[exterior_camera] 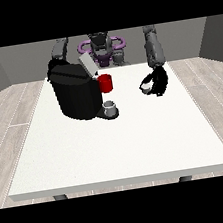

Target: Insert the coffee pod into the coffee machine and close the lid

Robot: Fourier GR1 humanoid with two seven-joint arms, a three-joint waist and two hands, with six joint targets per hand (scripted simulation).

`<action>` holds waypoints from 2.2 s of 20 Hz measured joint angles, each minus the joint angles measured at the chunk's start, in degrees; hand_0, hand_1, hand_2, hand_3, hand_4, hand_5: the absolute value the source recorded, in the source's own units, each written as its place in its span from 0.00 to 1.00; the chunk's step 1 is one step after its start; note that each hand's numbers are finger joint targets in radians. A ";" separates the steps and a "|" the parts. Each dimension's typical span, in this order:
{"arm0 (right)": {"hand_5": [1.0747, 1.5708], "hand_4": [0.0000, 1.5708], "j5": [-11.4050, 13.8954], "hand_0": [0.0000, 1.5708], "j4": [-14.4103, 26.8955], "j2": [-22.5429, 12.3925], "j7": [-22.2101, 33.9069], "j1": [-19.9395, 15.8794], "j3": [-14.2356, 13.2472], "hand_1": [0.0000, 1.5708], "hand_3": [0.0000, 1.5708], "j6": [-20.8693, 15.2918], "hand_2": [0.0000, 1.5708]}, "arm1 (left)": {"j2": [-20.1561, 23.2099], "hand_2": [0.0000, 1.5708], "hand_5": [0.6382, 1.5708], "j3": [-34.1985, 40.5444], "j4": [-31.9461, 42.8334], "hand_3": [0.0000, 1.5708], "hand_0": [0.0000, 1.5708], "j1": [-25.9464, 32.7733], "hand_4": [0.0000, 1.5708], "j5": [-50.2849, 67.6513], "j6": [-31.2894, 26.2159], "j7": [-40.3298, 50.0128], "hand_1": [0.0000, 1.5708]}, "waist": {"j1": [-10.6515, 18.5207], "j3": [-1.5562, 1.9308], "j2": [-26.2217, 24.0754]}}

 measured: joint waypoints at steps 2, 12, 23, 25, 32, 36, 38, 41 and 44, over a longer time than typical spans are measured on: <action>1.00 0.27 -0.47 0.00 1.16 -0.09 -0.46 0.29 -0.58 0.00 0.00 0.26 0.00 | -0.29 0.89 1.00 -0.60 0.23 0.87 0.81 -0.19 0.32 -0.96 -0.13 -0.16 0.81 | 0.41 -0.03 -0.62; 1.00 0.29 -1.95 0.00 6.37 -0.29 -0.97 0.20 -2.64 0.00 0.00 -0.53 0.00 | -1.09 0.87 1.00 -1.63 -2.74 0.85 0.82 -4.67 0.35 -1.16 -6.93 -2.40 0.82 | 2.14 -0.12 -4.87; 1.00 0.31 -1.51 0.00 9.63 0.07 -1.19 -1.06 -1.65 0.00 0.00 0.25 0.00 | 0.43 0.85 1.00 -0.91 -6.12 0.82 0.81 -13.08 0.35 -0.77 -15.65 0.59 0.81 | 0.94 -0.13 -7.09; 1.00 0.31 -1.94 0.00 9.58 0.05 -1.64 -1.13 -1.75 0.00 0.00 0.76 0.00 | 0.61 0.85 1.00 -0.42 -6.25 0.82 0.81 -14.28 0.35 -0.73 -16.49 1.84 0.81 | 0.37 -0.13 -7.06; 1.00 0.32 -2.64 0.00 8.61 0.32 -1.34 -2.77 -0.97 0.00 0.00 1.14 0.00 | 0.50 0.83 1.00 0.89 -7.17 0.79 0.81 -18.85 0.33 -1.18 -16.51 5.30 0.81 | -1.53 -0.13 -6.41; 1.00 0.32 -2.31 0.00 7.66 0.44 -1.56 -3.03 0.15 0.00 0.00 0.67 0.00 | 1.20 0.82 1.00 2.53 -6.78 0.78 0.80 -21.87 0.30 -0.65 -16.85 7.11 0.80 | -3.03 -0.13 -5.27; 1.00 0.32 -1.82 0.00 6.95 0.48 -0.56 -3.86 0.58 0.00 0.00 0.31 0.00 | 1.27 0.84 1.00 3.03 -6.56 0.80 0.80 -23.63 0.31 -0.49 -17.19 8.13 0.80 | -3.92 -0.13 -4.86; 1.00 0.32 -1.54 0.00 5.64 0.31 0.83 -4.87 0.80 0.00 0.00 0.02 0.00 | 2.45 0.85 1.00 3.55 -6.09 0.81 0.81 -25.11 0.33 -0.60 -17.78 7.67 0.81 | -5.00 -0.14 -3.73; 1.00 0.35 -1.05 0.00 5.45 0.44 -0.04 -5.11 1.09 0.00 0.00 -0.12 0.00 | 2.75 0.83 1.00 3.67 -5.97 0.78 0.82 -26.97 0.32 -1.10 -17.62 8.49 0.82 | -5.78 -0.13 -2.35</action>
